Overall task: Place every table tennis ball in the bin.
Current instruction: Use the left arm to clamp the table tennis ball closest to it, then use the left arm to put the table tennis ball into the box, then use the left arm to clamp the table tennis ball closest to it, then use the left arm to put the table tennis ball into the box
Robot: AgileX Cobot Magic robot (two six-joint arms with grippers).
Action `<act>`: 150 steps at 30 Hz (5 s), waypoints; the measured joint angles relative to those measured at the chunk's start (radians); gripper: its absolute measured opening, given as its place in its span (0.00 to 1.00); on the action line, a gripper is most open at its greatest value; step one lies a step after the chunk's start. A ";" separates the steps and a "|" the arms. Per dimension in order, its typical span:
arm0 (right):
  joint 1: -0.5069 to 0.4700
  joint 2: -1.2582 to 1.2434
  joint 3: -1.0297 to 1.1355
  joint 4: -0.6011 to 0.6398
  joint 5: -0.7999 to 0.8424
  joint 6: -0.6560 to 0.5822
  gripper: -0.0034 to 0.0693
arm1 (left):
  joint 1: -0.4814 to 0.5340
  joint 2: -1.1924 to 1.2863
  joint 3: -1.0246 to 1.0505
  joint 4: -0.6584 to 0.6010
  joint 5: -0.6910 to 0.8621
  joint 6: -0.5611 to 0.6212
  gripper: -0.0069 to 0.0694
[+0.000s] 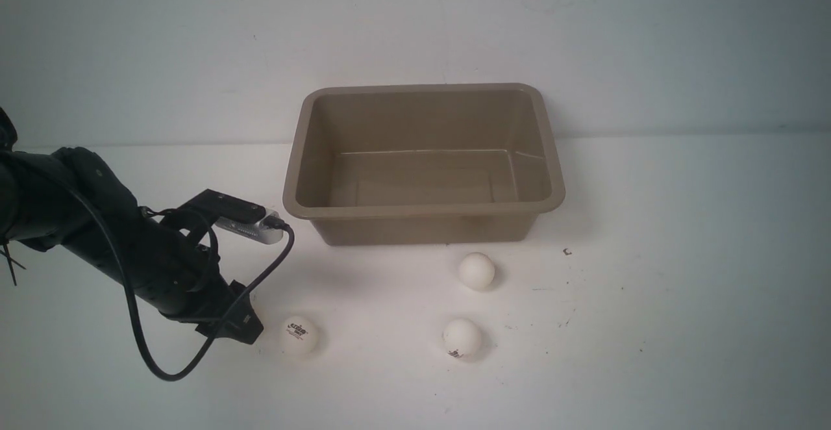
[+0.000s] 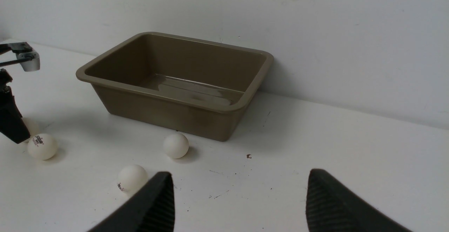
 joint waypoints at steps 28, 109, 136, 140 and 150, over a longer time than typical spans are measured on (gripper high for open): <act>0.000 0.000 0.000 0.025 0.013 -0.002 0.68 | -0.081 0.003 -0.434 -0.465 0.030 0.462 0.55; 0.000 0.000 0.000 0.056 0.063 -0.002 0.68 | -0.332 -0.064 -0.050 0.330 0.024 -0.388 0.76; 0.000 0.000 0.000 0.055 0.063 -0.002 0.68 | -0.340 -0.316 -0.050 0.243 -0.199 -0.163 0.54; 0.000 0.000 0.000 0.055 0.064 -0.002 0.68 | -0.340 -0.304 -0.050 0.143 -0.466 -0.028 0.54; 0.000 0.000 0.000 0.055 0.073 -0.002 0.68 | -0.340 0.011 -0.233 0.056 -0.617 0.106 0.59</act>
